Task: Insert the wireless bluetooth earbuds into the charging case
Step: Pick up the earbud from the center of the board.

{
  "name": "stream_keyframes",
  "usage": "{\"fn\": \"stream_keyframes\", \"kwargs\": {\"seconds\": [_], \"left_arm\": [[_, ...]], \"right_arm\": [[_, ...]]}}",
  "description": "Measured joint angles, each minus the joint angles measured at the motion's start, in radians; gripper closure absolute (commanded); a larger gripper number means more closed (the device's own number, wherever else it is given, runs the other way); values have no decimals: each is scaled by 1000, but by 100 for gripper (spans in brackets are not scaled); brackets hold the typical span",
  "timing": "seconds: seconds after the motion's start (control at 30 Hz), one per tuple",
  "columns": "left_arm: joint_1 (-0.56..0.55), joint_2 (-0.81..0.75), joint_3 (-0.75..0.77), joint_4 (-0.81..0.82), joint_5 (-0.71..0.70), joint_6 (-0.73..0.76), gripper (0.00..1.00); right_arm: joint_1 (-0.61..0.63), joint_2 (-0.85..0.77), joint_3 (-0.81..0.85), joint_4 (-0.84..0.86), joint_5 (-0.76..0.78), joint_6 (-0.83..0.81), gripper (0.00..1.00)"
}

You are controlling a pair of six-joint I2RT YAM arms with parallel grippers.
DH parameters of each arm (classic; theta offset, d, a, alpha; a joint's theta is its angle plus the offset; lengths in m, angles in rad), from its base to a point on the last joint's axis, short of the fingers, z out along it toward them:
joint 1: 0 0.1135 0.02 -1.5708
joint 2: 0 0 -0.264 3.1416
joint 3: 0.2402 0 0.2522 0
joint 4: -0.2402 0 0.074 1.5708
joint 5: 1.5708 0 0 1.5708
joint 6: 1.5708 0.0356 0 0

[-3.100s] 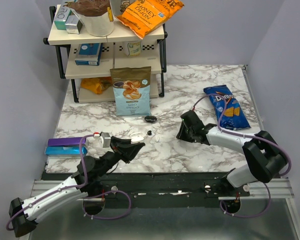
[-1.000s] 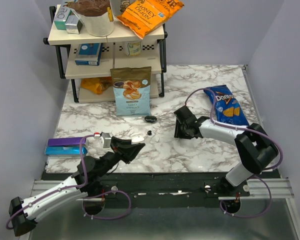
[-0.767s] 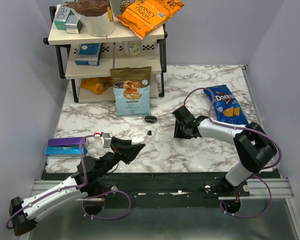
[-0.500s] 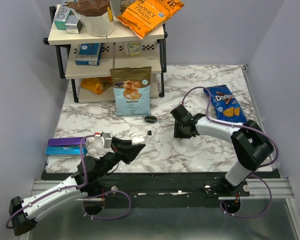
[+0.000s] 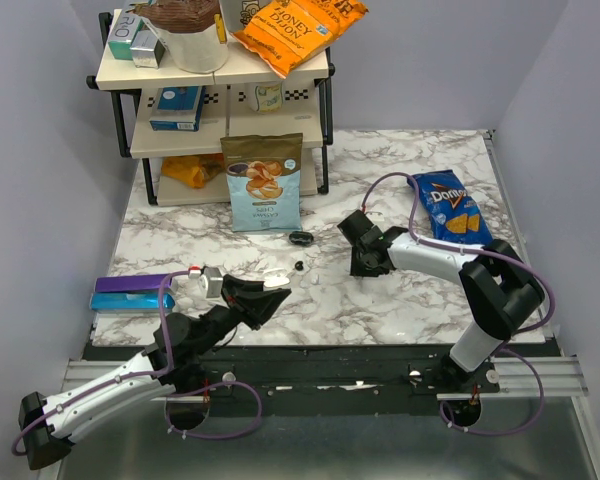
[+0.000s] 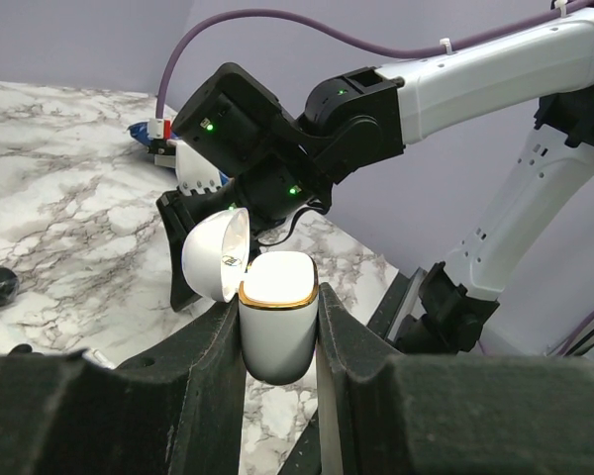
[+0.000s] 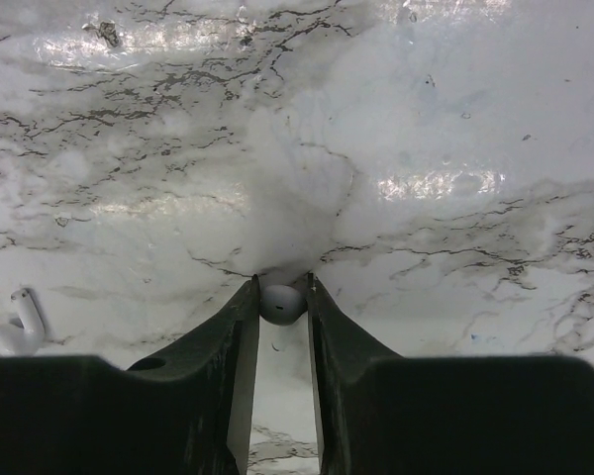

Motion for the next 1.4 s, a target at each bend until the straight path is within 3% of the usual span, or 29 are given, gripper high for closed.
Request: {"fn": "stream_keyframes", "kwargs": {"seconds": [0.3,0.67,0.97,1.17,1.4], "left_arm": [[-5,-14,0,-3,-4,0,100],[-9,-9,0,-5,-14,0,100],[-10,32,0,14,-28,12,100],[-10,154,0,93,-39,35,100],[-11,382,8,300,-38,119,100]], "right_arm": [[4,-3,-2,-2,12,9,99],[13,-34,-15,-29,40,-29,99],[26,-191,-14,-43,116,-116,99],[105,-293,48,-48,214,-208,99],[200,-444,247,-47,323,-365,99]]}}
